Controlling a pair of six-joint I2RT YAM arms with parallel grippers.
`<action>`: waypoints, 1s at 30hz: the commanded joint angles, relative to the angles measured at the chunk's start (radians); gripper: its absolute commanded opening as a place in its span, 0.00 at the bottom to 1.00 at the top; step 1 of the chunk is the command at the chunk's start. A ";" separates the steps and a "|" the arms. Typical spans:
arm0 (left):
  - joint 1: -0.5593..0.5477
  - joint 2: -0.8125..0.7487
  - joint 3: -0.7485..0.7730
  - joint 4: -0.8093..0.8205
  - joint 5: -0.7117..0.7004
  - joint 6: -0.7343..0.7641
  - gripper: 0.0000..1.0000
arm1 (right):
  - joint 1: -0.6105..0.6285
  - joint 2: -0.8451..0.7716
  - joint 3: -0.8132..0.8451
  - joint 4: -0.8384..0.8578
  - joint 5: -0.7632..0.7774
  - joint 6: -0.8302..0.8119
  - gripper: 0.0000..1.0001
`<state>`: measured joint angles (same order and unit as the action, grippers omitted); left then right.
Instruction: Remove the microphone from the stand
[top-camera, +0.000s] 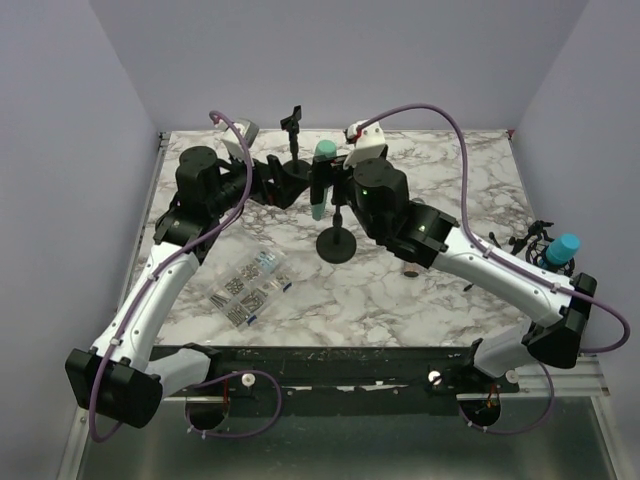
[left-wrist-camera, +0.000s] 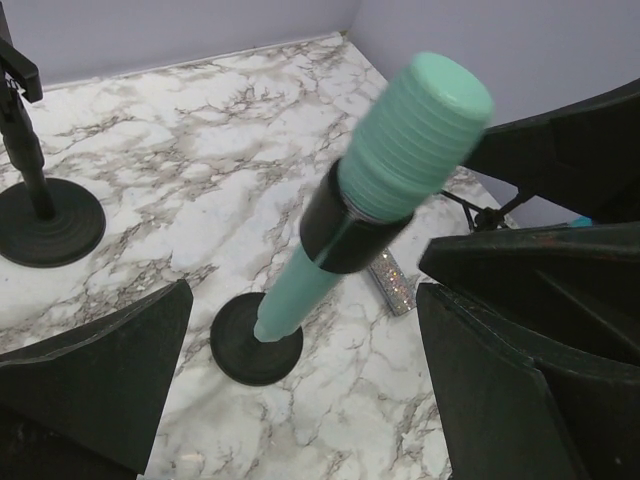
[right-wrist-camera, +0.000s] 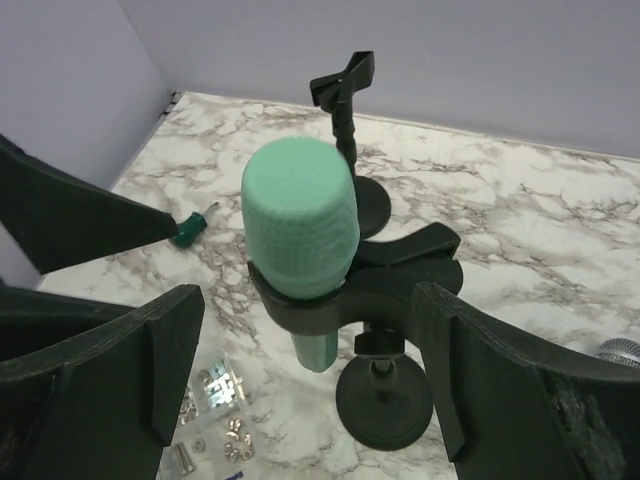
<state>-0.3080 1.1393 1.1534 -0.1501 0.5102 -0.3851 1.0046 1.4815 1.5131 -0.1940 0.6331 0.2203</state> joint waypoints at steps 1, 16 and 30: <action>-0.011 -0.040 -0.051 0.101 -0.022 -0.005 0.98 | 0.011 -0.125 -0.066 -0.026 -0.058 -0.018 0.93; -0.336 -0.065 0.010 0.102 -0.645 0.061 0.99 | -0.060 -0.568 -0.619 0.310 0.072 -0.024 1.00; -0.482 0.200 0.303 -0.040 -0.970 0.086 0.97 | -0.507 -0.399 -0.582 0.300 -0.576 0.192 1.00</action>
<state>-0.7757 1.2911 1.4075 -0.1547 -0.3649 -0.3134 0.6266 1.0420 0.9154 0.0677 0.3653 0.3508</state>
